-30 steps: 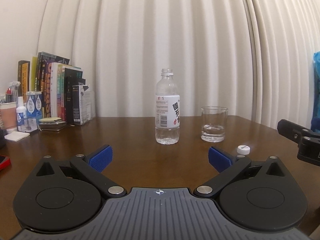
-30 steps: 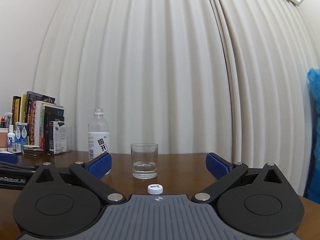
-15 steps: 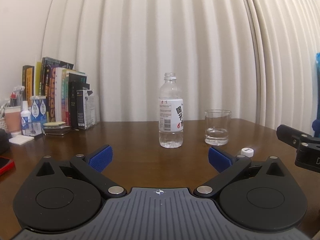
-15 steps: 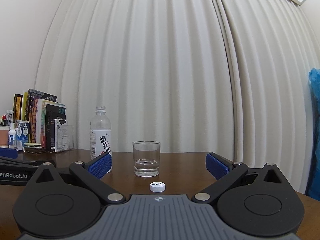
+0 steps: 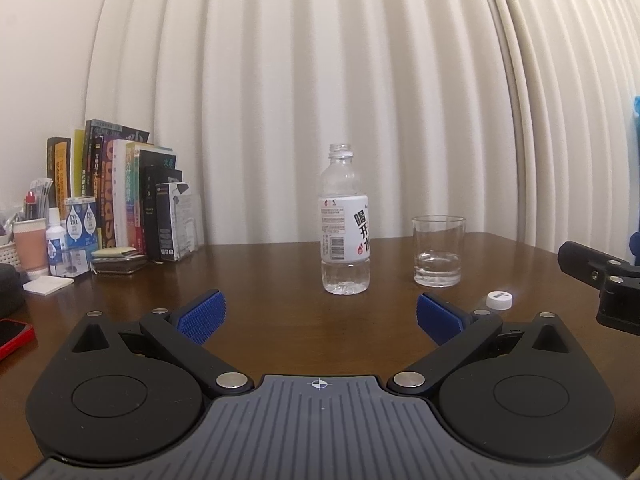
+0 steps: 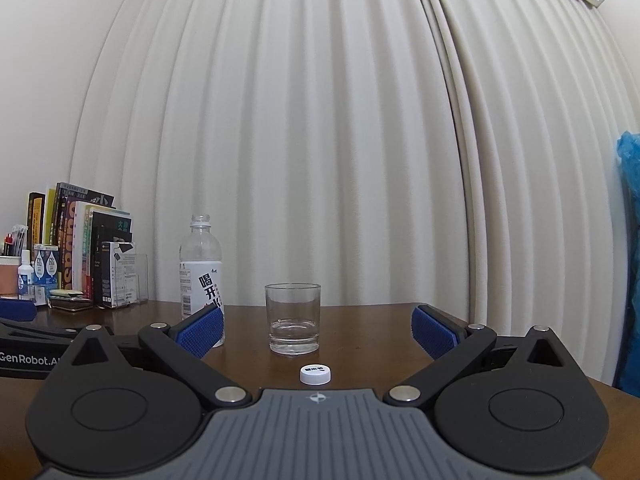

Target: Unscrew bottle cap and pour

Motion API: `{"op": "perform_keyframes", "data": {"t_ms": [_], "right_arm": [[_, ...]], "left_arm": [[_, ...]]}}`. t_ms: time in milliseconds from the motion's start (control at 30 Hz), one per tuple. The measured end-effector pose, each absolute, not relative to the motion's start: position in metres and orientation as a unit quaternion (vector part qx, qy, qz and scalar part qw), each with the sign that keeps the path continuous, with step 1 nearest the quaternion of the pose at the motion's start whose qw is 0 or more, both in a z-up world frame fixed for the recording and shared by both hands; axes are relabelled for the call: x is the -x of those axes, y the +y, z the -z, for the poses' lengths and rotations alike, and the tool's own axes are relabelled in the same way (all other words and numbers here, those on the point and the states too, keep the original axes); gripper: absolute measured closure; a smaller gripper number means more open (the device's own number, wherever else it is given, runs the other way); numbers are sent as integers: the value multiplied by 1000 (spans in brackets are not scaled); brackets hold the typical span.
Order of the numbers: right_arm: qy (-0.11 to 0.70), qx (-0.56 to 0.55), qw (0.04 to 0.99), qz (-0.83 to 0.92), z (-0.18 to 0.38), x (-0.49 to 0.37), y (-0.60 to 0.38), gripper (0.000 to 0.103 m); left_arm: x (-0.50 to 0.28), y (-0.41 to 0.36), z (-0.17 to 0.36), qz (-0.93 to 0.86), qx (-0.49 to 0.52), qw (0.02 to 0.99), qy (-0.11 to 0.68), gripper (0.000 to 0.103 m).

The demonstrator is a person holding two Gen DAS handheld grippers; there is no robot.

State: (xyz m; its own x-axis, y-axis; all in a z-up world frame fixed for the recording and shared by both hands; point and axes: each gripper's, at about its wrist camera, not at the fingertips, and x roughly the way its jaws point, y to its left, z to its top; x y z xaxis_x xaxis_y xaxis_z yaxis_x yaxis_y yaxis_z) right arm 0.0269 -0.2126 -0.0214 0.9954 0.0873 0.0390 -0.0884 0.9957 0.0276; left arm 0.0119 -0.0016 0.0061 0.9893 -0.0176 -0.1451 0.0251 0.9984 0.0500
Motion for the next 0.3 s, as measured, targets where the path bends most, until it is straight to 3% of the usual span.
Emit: {"op": "perform_keyframes", "data": {"t_ms": [300], "right_arm": [[-18, -12, 999, -41, 21, -25, -212, 0]], "left_arm": [[-12, 3, -6, 13, -11, 997, 75, 0]]}}
